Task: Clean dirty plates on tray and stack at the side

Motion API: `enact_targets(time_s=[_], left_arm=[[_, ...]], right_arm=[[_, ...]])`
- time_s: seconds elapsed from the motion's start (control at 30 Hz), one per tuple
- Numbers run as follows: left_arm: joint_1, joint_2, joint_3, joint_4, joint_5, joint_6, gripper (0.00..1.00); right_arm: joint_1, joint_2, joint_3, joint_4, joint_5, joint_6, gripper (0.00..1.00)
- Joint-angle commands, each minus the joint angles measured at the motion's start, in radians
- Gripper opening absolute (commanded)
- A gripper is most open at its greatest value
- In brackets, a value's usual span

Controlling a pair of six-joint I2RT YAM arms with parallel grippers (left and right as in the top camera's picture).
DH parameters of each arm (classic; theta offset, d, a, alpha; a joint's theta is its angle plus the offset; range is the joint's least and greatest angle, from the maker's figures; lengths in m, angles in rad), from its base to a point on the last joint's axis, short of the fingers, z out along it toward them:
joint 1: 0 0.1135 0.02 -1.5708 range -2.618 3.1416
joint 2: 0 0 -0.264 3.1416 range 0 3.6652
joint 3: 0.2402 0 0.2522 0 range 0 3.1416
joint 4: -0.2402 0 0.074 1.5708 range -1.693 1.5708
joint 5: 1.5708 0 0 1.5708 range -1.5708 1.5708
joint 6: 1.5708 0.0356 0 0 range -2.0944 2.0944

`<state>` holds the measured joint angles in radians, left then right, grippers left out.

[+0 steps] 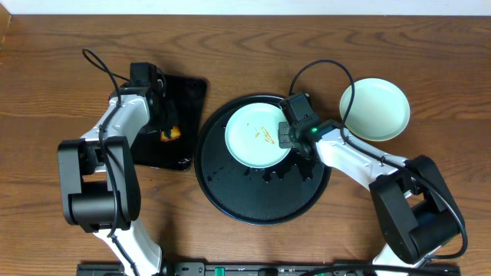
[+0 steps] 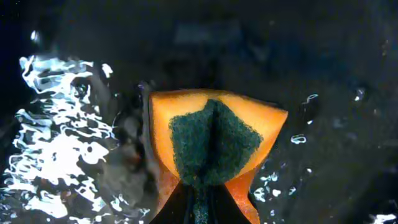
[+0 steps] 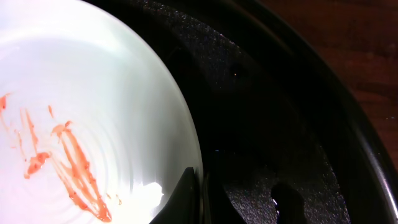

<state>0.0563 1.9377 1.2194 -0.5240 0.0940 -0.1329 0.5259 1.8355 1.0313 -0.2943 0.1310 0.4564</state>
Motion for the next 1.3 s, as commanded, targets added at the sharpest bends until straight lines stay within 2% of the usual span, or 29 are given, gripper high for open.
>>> enact_targets(time_s=[0.0,0.4,0.87,1.17,1.27], left_arm=[[0.0,0.069,-0.021,-0.013,-0.013,0.009,0.08],[0.0,-0.157,0.012,-0.044,-0.013,0.009,0.08],[0.0,-0.193,0.012,-0.057,-0.013,0.009,0.07],[0.0,-0.245,0.014,0.039,-0.013,0.01,0.07],[0.0,-0.289,0.014,0.095,-0.014,0.056,0.07]], right_arm=[[-0.006,0.009,0.015,-0.005,0.029,0.007,0.01],[-0.006,0.009,0.015,-0.005,0.029,0.007,0.01],[-0.006,0.009,0.015,-0.005,0.029,0.006,0.01],[-0.006,0.009,0.015,-0.005,0.029,0.007,0.01],[-0.006,0.009,0.015,-0.005,0.029,0.007,0.01]])
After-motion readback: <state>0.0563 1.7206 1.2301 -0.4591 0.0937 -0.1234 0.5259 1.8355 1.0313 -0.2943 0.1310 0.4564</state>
